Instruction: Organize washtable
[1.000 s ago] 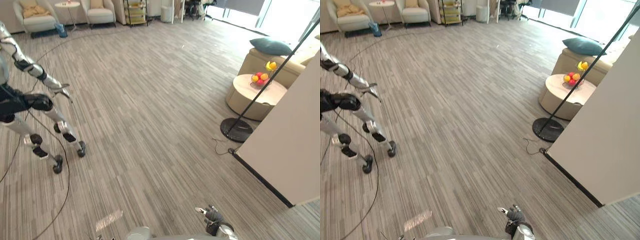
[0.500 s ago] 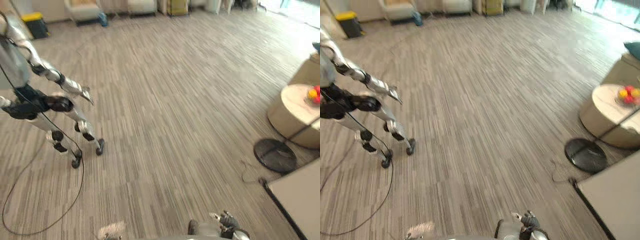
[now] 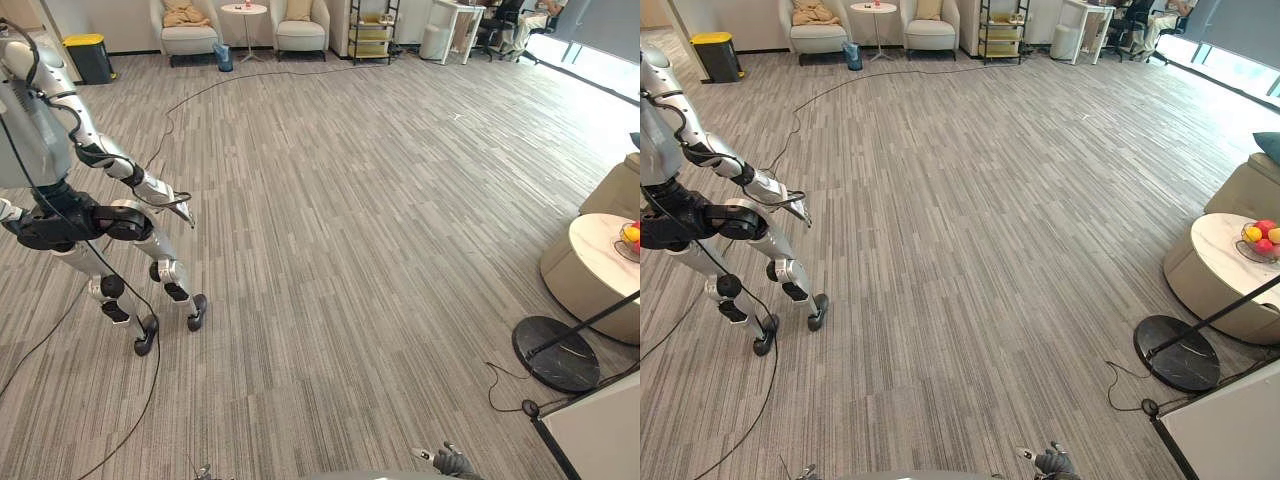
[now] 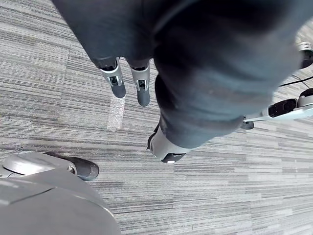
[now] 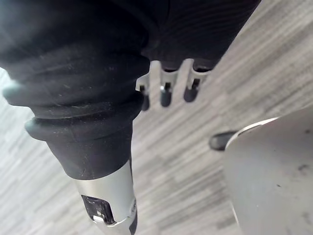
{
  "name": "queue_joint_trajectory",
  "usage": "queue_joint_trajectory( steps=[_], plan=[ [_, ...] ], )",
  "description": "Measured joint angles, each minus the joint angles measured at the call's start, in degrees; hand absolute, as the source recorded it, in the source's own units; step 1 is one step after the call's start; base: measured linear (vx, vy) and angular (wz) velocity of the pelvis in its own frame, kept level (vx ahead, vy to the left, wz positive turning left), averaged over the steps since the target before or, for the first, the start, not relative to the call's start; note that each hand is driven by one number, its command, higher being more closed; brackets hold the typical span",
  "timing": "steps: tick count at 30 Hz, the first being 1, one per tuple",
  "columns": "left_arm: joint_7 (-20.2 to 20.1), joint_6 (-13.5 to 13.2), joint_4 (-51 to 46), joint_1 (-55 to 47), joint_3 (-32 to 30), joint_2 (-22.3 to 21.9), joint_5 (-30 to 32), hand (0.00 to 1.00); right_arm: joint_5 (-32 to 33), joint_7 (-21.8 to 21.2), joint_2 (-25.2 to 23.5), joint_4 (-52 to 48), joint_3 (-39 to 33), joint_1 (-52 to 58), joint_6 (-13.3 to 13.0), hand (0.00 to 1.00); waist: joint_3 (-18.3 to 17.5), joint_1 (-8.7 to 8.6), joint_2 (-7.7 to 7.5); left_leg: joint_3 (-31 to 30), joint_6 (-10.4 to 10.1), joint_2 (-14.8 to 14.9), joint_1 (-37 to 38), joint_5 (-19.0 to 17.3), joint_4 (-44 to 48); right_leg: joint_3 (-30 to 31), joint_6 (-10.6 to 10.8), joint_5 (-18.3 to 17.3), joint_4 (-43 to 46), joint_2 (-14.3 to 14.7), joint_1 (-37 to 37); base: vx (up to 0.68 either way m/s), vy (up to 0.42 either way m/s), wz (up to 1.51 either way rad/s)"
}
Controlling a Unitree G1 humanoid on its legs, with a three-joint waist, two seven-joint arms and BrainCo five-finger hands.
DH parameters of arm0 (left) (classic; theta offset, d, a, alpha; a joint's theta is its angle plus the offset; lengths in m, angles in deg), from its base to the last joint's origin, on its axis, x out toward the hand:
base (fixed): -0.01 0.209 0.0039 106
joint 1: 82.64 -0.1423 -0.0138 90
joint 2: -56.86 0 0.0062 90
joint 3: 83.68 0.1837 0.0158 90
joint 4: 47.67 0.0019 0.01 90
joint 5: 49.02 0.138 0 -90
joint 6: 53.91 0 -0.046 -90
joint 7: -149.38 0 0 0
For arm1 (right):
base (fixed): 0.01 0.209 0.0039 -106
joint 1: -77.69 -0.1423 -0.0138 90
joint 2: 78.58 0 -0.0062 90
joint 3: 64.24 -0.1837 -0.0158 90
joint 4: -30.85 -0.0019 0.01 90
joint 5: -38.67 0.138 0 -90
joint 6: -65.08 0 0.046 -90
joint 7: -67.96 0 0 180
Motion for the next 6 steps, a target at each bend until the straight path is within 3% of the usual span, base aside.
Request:
queue_joint_trajectory(
  steps=[6],
  plan=[
    [0.1, 0.0, 0.9, -0.1, 3.8, 1.0, 0.6, 0.0, -4.0, 0.0, 0.0, 0.0, 0.4, -0.3, 0.0, 0.0, -0.9, 0.05, -0.03, 0.0, 0.6, -1.2, 1.4, 0.8, -2.9, -0.4, 0.6, -0.3, -0.8, -0.5, 0.1, 0.04, 0.038, -0.01]
  ],
)
